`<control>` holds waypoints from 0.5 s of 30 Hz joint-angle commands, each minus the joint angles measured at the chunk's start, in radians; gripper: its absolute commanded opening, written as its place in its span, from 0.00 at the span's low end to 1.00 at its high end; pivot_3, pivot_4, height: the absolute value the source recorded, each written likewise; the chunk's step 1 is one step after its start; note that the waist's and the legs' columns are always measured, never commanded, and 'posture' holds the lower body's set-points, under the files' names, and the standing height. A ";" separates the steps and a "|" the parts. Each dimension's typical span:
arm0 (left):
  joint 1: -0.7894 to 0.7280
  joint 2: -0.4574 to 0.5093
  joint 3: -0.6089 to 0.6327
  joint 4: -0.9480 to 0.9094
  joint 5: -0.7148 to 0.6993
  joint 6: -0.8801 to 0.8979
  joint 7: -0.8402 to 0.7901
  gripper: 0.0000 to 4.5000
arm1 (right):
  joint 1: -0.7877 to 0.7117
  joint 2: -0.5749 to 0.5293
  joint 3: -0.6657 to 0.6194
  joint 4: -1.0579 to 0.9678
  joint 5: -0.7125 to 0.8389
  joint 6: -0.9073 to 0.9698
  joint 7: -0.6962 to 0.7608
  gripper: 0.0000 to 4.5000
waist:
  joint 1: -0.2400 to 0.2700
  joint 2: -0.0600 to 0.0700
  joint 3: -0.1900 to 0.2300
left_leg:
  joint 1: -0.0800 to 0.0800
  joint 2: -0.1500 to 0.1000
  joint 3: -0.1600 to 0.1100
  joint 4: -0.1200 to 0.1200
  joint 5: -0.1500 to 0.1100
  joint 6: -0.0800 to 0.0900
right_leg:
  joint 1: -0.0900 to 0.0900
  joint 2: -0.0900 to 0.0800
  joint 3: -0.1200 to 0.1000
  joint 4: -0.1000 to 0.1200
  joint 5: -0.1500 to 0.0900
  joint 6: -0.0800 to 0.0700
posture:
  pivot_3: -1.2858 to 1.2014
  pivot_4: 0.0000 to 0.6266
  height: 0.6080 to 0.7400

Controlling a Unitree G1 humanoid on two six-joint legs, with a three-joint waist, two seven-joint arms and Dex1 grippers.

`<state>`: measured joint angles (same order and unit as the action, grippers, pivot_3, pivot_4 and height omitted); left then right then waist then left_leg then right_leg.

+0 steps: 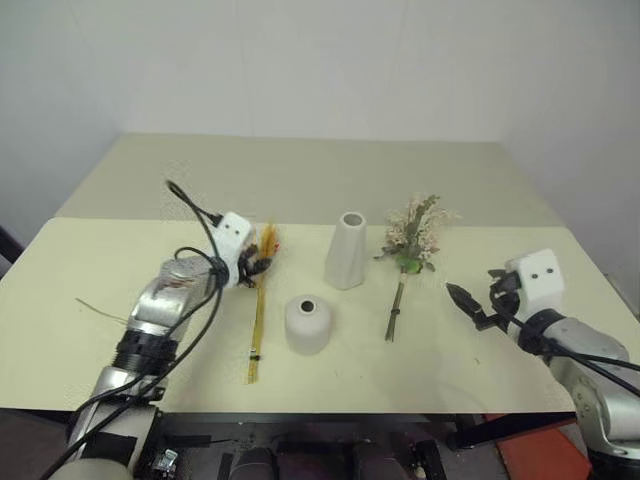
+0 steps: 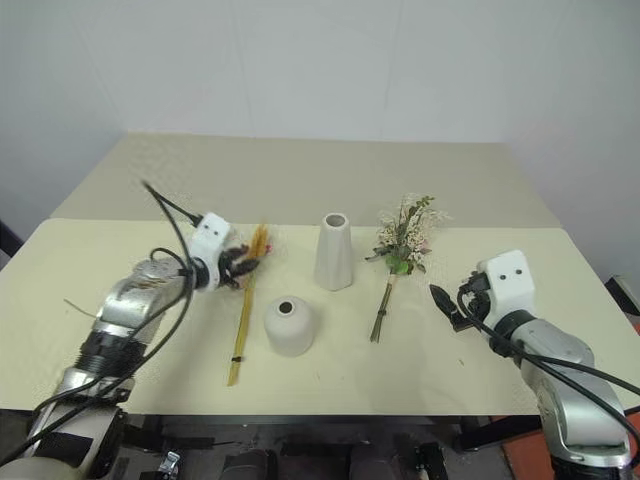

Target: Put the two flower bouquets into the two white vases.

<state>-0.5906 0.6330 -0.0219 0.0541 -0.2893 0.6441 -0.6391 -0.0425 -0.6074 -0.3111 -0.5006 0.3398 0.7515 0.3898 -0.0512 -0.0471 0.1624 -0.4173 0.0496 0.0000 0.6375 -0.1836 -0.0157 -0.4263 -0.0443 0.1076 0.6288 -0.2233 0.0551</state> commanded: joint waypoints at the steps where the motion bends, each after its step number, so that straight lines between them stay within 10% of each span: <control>1: 0.066 0.086 0.093 -0.143 -0.091 0.026 -0.119 0.72 | 0.004 -0.012 -0.058 -0.031 0.012 -0.010 0.002 1.00 | 0.001 0.000 0.000 | 0.000 0.000 0.000 -0.001 0.000 0.000 | 0.000 0.000 0.000 0.000 0.000 0.000 | 0.52 0.24 1.00; 5: 0.148 0.144 0.168 -0.212 -0.134 0.016 -0.164 0.99 | -0.004 -0.021 -0.060 -0.003 0.008 -0.025 0.018 1.00 | 0.009 0.000 0.000 | 0.001 0.000 0.000 -0.001 0.000 0.000 | 0.001 0.000 -0.001 0.000 -0.001 0.000 | 0.52 0.24 1.00; 15: 0.341 0.240 0.375 -0.277 -0.303 -0.178 -0.494 0.99 | -0.060 -0.090 -0.094 0.058 0.091 -0.054 0.174 1.00 | 0.008 0.001 0.001 | 0.002 0.001 0.001 0.000 0.000 0.000 | 0.001 -0.001 -0.001 0.000 -0.003 -0.007 | 0.52 0.24 1.00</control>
<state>-0.2483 0.8641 0.3323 -0.2066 -0.5711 0.4980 -1.1142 -0.0840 -0.6788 -0.3649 -0.4350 0.3978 0.7252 0.5316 -0.0431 -0.0456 0.1635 -0.4153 0.0507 0.0006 0.6375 -0.1835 -0.0158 -0.4250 -0.0450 0.1063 0.6286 -0.2268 0.0479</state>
